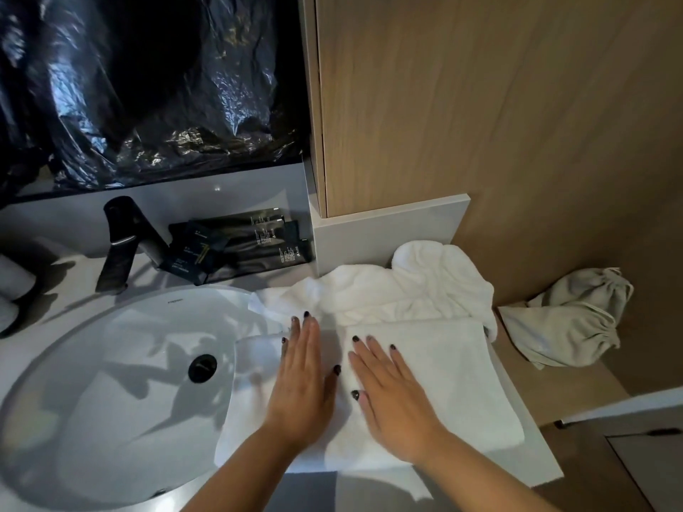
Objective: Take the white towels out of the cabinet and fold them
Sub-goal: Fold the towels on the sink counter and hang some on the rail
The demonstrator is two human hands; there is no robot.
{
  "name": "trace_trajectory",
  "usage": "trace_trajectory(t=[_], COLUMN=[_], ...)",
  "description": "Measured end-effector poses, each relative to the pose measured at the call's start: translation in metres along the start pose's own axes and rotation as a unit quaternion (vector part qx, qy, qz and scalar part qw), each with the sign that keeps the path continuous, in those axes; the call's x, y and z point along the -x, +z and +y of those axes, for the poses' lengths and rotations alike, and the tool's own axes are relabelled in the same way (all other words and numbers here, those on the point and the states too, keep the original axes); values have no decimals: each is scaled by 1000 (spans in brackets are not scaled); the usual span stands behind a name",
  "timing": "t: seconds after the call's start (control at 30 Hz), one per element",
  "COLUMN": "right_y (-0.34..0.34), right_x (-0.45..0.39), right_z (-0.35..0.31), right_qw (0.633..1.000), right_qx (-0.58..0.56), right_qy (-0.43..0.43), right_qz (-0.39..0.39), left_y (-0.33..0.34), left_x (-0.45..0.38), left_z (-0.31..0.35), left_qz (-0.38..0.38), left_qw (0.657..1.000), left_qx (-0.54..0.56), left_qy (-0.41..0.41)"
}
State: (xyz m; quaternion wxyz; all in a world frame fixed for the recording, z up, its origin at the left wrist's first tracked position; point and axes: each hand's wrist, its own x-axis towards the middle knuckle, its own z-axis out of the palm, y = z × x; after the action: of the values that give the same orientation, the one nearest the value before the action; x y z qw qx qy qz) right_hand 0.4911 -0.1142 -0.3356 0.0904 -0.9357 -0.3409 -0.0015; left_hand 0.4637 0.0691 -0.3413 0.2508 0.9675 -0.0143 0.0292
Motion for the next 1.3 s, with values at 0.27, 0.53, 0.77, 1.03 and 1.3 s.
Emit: trace_trajectory(t=[0.27,0.53,0.77,1.03,1.3], right_y=[11,6,6,3,12], right_x=[-2,15,27,75,99], right_z=[24,65,-2,-43,-79], right_qw=[995,983,990,991,990], right_qx=[13,18,-33,-10,0], right_qy=[41,136,71,47,61], right_qz=[-95,-120,-117,-123,-127], left_y=[17,6,7,-2,-13], left_x=[-8,2,49,120,165], left_z=[-20,-29,-11,8,10], left_qz=[-93,-106,-117,-114,-109], left_qw=[985,985,978,975,975], left_qx=[-145,-130,-171,-191,-192], left_qy=[-20,-30,-8,-9,16])
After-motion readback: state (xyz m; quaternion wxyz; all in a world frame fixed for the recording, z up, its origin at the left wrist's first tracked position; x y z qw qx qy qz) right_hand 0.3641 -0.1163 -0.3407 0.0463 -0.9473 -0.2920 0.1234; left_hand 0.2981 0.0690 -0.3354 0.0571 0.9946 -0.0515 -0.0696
